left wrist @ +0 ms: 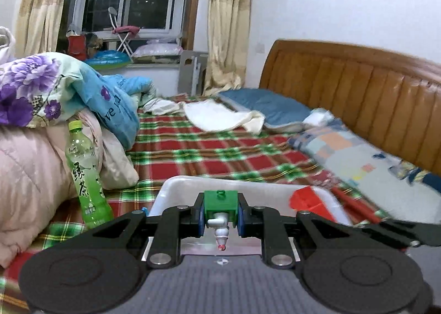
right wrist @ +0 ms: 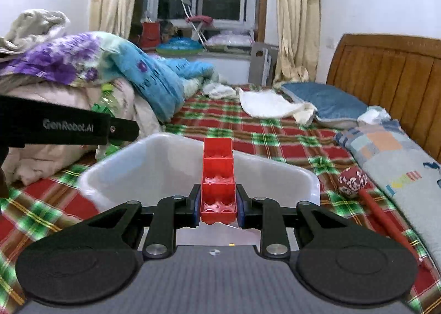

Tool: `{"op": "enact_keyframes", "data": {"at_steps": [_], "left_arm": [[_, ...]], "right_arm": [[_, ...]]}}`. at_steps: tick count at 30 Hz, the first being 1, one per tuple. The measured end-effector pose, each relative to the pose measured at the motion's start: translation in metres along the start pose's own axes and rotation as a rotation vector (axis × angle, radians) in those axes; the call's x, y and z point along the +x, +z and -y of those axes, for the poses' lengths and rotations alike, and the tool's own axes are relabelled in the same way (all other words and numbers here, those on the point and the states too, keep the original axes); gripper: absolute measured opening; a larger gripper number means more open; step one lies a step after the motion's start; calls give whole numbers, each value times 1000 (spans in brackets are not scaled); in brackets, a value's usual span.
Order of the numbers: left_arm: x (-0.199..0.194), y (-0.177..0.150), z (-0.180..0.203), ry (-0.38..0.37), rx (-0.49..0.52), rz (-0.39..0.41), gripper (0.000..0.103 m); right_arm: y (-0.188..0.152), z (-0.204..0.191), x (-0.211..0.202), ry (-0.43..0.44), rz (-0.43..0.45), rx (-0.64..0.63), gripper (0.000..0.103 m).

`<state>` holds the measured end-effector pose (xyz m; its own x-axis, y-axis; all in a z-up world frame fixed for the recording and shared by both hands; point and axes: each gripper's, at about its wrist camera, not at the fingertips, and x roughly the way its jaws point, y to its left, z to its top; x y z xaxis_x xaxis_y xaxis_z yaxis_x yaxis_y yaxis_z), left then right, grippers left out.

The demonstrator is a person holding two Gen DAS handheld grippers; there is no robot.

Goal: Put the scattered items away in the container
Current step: 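Carry both toys over the white bin and open both tools to drop them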

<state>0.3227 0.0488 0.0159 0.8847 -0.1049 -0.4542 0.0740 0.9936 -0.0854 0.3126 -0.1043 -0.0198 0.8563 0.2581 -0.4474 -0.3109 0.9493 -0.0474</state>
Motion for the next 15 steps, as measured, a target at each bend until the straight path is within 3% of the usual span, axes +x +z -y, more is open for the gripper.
{"op": "enact_keyframes", "data": {"at_steps": [4,5,6,8,10,15], "left_arm": [[33,-7,0,6,10,-90,24],[39,-9,0,3,7,-113,27],[42,-12,-1,-1,2,-130,30],[43,-16,-2,3,-1,-131,55],[40,-18,-2,14,11,-109,72],[25,-13,-2,7,-2,-81,72]], "right_arm": [[-7,11,25,4,-74,32,28],[-10,13,29,2,-90,41,30],[-12,14,31,-3,-99,45,39],[-15,15,32,-18,-101,36,52],[-17,14,31,-26,-95,25,55],[-15,14,29,-30,-87,19,61]]}}
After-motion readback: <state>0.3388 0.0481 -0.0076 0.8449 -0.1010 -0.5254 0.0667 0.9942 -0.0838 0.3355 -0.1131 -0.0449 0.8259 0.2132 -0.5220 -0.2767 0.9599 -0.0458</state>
